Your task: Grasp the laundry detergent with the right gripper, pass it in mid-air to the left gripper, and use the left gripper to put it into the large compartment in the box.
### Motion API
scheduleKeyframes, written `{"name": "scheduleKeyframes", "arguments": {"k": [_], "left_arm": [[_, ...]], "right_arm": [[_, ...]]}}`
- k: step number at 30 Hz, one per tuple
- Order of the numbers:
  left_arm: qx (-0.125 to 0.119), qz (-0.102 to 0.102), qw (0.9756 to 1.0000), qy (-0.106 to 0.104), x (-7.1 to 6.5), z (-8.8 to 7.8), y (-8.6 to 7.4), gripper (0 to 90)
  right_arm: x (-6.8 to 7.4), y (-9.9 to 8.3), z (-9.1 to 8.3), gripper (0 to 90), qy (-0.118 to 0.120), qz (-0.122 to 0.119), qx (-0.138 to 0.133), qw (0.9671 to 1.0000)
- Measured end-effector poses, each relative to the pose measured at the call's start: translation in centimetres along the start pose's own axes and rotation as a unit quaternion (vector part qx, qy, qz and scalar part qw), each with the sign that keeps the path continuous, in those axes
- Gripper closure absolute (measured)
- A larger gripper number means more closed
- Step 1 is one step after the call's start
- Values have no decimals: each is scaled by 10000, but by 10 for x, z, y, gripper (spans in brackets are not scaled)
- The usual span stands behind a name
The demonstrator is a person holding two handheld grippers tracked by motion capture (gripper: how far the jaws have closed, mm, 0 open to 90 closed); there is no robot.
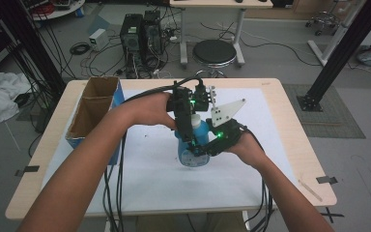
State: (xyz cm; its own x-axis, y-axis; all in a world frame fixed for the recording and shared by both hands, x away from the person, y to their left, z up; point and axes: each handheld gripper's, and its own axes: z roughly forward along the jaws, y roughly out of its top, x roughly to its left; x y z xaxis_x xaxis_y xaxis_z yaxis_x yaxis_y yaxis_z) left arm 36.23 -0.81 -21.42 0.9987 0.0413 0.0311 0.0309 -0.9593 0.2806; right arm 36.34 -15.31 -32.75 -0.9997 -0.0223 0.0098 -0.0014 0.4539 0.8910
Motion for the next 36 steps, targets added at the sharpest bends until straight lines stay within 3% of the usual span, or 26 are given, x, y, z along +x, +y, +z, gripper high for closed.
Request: {"name": "scheduleKeyframes", "arguments": {"k": [19, 22, 27, 36], "left_arm": [[98, 44, 9999, 1, 2, 11, 2, 47], [78, 100, 9999, -64, 2, 11, 1, 110], [74, 76, 9999, -28, 2, 11, 0, 112], [27, 147, 9999, -6, 2, 11, 0, 200]], "right_arm": [[-1, 2, 1, 452, -55, 59, 60, 9999], [-1, 3, 1, 451, -62, 63, 47, 9999], [-1, 3, 1, 452, -71, 37, 66, 9999], [-2, 2, 0, 451, -99, 21, 65, 9999]]}}
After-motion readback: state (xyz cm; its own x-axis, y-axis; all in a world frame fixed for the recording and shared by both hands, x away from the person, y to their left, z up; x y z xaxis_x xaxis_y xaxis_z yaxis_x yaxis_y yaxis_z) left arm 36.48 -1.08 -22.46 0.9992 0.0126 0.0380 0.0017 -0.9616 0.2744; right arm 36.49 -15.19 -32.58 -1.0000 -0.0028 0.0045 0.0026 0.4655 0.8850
